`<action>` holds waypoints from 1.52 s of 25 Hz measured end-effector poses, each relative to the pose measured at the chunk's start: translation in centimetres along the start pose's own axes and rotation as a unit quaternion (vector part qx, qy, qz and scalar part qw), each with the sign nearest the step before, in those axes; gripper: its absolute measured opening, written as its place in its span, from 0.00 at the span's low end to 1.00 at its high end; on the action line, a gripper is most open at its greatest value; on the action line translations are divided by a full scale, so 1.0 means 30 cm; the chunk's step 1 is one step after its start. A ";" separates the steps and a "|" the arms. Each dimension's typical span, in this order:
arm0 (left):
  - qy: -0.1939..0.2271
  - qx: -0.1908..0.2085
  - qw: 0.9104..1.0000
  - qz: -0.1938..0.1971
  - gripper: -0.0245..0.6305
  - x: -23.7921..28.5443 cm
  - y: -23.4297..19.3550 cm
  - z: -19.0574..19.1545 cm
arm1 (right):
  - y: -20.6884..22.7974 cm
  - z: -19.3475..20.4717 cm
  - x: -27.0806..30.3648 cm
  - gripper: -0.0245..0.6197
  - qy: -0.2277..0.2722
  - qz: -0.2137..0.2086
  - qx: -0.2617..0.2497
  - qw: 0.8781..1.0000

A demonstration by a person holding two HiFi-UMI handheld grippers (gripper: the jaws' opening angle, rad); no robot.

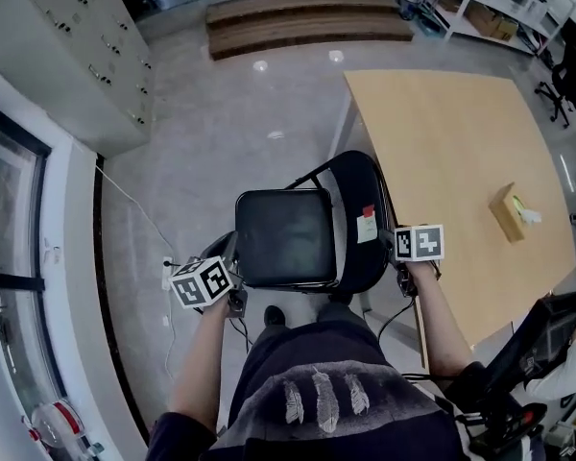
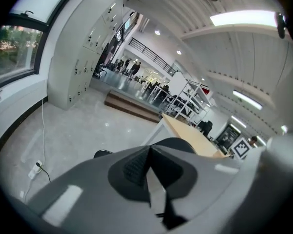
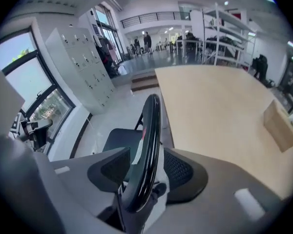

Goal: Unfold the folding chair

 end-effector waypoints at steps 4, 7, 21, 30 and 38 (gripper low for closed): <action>0.030 0.028 0.998 0.038 0.04 -0.097 -0.004 -0.050 | -0.088 -0.070 -0.165 0.22 0.111 0.015 -0.014 0.994; 0.052 0.052 0.996 0.050 0.04 -0.173 0.000 -0.079 | -0.266 -0.094 -0.223 0.04 0.157 -0.038 -0.034 0.986; 0.068 0.141 0.973 0.170 0.04 -0.202 0.259 -0.143 | -0.605 -0.061 -0.520 0.04 0.263 -0.185 -0.041 0.946; 0.085 0.207 0.963 0.153 0.04 -0.290 0.482 -0.107 | -0.515 -0.037 -0.611 0.04 0.283 -0.260 -0.030 0.923; 0.072 0.230 0.958 0.154 0.04 -0.297 0.791 0.023 | -0.315 0.070 -0.717 0.04 0.279 -0.304 -0.029 0.910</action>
Point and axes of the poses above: the fingertips, and each gripper's own axes: x forward along the fingers, y to its right, z out of its underside, the point moved 2 cm from there along -x, backward along the fingers, and after that the axes turned 4 degrees about x, right-handed, at the moved point
